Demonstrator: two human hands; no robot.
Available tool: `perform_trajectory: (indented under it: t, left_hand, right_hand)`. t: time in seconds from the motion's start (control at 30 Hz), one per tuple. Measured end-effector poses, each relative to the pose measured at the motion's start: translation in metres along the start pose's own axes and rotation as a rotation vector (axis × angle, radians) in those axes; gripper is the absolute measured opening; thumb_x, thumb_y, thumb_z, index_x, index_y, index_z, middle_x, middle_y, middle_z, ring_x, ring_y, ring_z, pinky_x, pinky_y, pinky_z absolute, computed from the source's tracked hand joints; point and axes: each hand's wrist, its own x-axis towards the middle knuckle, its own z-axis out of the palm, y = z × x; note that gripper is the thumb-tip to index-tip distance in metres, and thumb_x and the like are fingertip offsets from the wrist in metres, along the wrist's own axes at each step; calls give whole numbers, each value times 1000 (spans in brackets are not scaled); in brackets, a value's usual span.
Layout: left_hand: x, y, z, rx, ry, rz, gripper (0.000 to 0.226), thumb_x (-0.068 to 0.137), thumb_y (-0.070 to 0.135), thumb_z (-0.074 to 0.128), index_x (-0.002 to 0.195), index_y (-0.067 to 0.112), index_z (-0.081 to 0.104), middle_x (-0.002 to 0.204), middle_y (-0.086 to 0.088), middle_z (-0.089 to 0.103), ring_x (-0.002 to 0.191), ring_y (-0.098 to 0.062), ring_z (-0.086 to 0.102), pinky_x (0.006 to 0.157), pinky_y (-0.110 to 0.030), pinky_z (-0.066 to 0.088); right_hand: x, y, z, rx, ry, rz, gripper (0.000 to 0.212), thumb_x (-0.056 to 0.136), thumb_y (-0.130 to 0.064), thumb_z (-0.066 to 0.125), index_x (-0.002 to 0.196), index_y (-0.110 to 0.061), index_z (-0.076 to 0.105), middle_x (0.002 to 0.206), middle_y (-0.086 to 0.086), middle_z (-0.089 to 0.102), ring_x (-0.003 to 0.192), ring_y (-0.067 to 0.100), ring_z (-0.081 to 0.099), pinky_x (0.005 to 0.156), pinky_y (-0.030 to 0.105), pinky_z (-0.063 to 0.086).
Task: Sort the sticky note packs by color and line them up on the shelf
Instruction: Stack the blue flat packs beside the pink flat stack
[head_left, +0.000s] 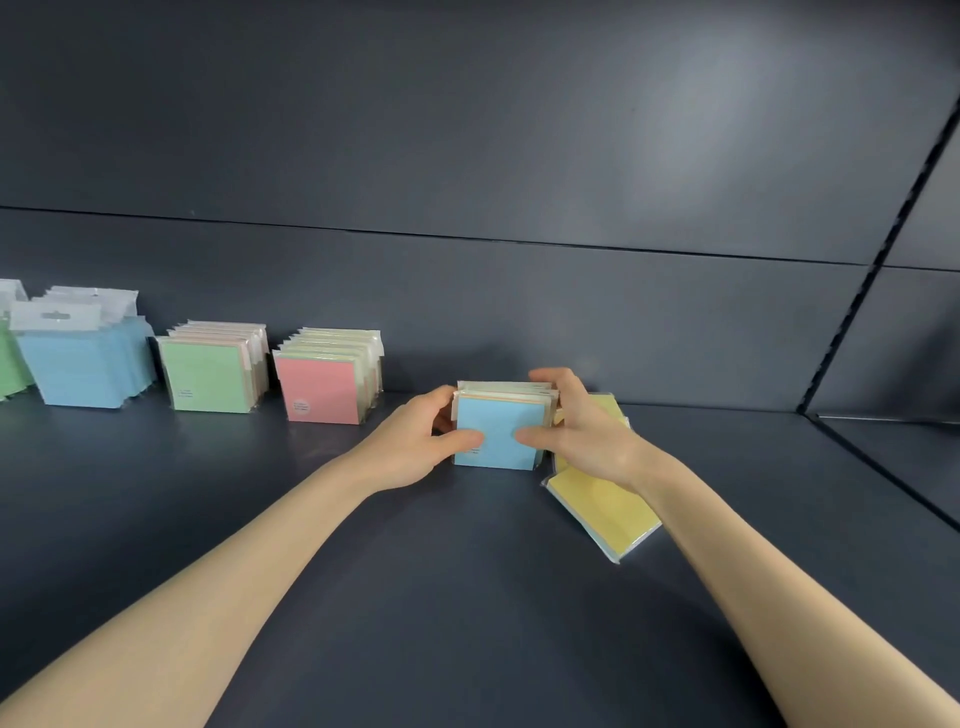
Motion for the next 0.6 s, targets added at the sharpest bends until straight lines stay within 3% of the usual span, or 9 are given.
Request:
perform_trajectory:
  t: [0.13, 0.3, 0.43, 0.6]
  left_hand:
    - [-2, 0, 0, -110, 20, -3, 33, 89, 15, 62, 122, 20, 56, 111, 9, 68, 100, -7, 65, 95, -34, 49]
    - [3, 7, 7, -182, 147, 25, 26, 89, 21, 63, 114, 24, 58, 108, 11, 66, 90, 4, 63, 77, -10, 48]
    - [12, -2, 15, 10, 213, -65, 47, 88, 37, 63, 130, 20, 50, 128, 5, 54, 118, -10, 51, 92, -20, 38]
    - [32, -10, 16, 187, 102, -229, 72, 85, 44, 63, 144, 17, 33, 146, -2, 40, 134, -20, 37, 110, -36, 32]
  right_hand:
    - [0, -2, -5, 96, 88, -11, 48, 81, -8, 71, 122, -13, 46, 107, 1, 60, 87, 5, 57, 68, 10, 48]
    - [1, -5, -14, 272, 222, -57, 38, 75, -3, 77, 104, -15, 55, 89, -4, 65, 76, 4, 60, 63, 8, 49]
    - [3, -2, -23, 361, 369, -58, 38, 74, -1, 76, 103, -11, 54, 90, -2, 65, 78, 7, 62, 61, 10, 50]
    - [7, 7, -32, 396, 475, -14, 40, 74, 0, 75, 107, -7, 54, 102, 5, 67, 91, 17, 65, 71, 21, 53]
